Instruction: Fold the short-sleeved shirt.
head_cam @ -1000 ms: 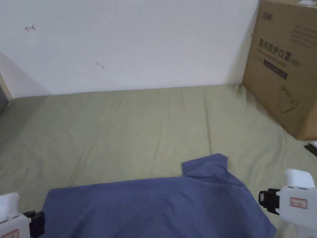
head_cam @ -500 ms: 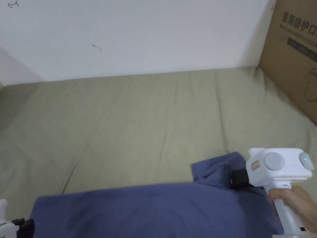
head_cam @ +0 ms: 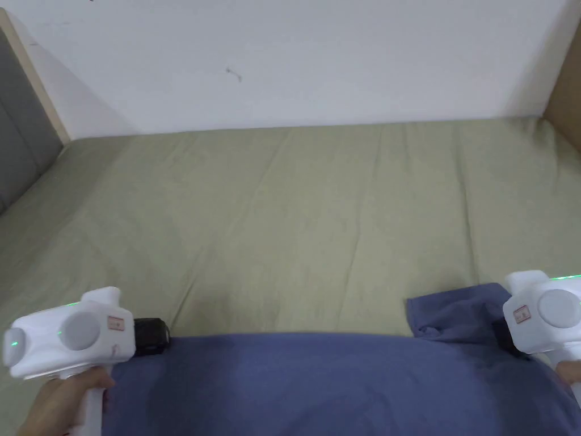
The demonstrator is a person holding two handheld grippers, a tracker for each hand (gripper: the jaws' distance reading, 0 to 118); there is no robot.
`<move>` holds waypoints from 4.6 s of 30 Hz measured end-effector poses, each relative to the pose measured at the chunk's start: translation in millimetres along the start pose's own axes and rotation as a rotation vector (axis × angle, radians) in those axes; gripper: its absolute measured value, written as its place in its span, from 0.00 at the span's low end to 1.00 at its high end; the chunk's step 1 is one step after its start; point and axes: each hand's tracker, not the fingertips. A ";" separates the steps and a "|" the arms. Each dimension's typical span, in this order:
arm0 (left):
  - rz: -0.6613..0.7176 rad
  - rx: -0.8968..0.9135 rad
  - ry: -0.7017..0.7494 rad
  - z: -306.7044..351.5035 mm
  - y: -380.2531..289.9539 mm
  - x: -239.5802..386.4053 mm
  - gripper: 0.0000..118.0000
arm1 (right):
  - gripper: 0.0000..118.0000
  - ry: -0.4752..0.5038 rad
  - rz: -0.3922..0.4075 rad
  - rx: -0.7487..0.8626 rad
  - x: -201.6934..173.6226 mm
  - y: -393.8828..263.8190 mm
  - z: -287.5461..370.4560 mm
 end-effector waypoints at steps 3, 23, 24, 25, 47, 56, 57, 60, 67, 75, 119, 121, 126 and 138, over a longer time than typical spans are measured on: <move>-0.104 -0.015 0.073 -3.7 -3.4 14.4 0.47 | 0.03 0.007 -0.015 0.003 2.6 0.6 -0.1; -0.184 0.148 -0.072 190.7 -64.5 -31.1 0.01 | 0.03 0.083 -0.012 0.201 29.9 -103.7 192.2; -0.189 0.152 -0.072 199.2 -79.5 -31.4 0.01 | 0.03 0.091 -0.013 0.204 30.4 -123.3 200.3; -0.198 0.147 -0.067 204.8 -96.0 -34.4 0.01 | 0.03 0.098 -0.012 0.198 30.2 -142.7 204.5; -0.040 0.103 -0.085 229.4 -236.3 -76.7 0.90 | 0.76 0.108 -0.125 0.208 9.9 -308.1 209.1; 0.135 0.160 -0.211 255.6 -279.7 -106.5 0.00 | 0.00 0.199 -0.108 0.485 -79.2 -292.5 257.0; 0.159 0.169 -0.230 254.6 -284.1 -108.7 0.00 | 0.00 0.177 -0.096 0.498 -94.2 -290.8 255.2; 0.218 0.146 -0.263 251.5 -289.4 -119.3 0.00 | 0.00 0.227 -0.037 0.475 -126.4 -282.3 245.2; 0.464 0.075 -0.424 212.1 -293.2 -148.1 0.84 | 0.00 0.285 0.012 0.508 -181.0 -278.2 245.4; 0.764 0.047 -0.631 162.7 -308.3 -162.8 0.92 | 0.00 0.294 0.190 0.485 -225.2 -277.5 241.7; -0.579 -0.078 -0.506 164.4 -287.9 228.4 0.75 | 0.00 0.177 -0.296 0.454 -16.9 -339.7 227.6; -0.522 -0.105 -0.534 182.8 -278.0 222.5 0.84 | 0.00 0.178 -0.306 0.445 -16.2 -339.3 224.8; -0.310 0.005 -0.600 203.8 -243.5 172.1 0.84 | 0.00 0.192 -0.297 0.442 -25.6 -335.7 225.6; -0.139 -0.118 -0.552 171.1 -256.1 153.7 0.00 | 0.00 0.224 -0.252 0.425 -40.2 -330.6 222.2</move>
